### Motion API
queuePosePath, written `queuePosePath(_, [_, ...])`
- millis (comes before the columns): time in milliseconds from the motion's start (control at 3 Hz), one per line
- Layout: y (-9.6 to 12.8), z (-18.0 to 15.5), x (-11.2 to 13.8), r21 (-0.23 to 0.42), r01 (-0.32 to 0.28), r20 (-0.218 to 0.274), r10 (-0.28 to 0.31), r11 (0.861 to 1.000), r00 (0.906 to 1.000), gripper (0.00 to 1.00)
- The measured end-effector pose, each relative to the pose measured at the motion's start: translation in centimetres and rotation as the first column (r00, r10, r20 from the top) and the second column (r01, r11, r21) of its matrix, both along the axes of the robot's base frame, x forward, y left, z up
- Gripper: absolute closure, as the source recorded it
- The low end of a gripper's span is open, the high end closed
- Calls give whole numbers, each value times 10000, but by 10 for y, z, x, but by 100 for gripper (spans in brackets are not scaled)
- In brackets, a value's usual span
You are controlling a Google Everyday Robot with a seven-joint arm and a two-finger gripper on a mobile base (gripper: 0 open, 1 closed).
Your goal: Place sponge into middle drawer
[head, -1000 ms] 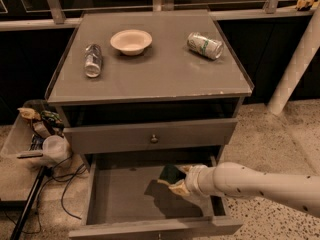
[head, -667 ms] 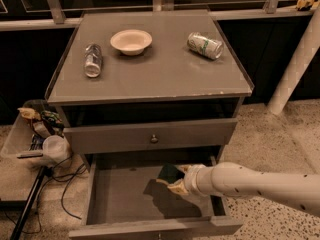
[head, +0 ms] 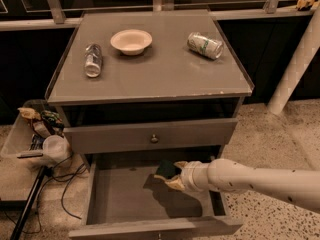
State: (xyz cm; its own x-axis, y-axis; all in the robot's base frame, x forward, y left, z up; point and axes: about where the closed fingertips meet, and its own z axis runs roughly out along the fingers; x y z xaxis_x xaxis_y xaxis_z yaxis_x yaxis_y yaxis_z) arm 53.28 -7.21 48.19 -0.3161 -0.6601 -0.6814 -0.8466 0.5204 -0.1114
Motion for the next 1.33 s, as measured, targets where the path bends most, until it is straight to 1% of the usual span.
queuePosePath(333, [-2,-21,7,183,-54,-279,59,9998,9996,100])
queuePosePath(667, [-5,-45,3,305,-178,-795,201,9994,9966,100])
queuePosePath(1000, [-5,-71,-1,406,-279,-1164,325,9988,9927,100])
queuePosePath(1333, [-4,-87,-2,488,-326,-1316,388,9983,9905,100])
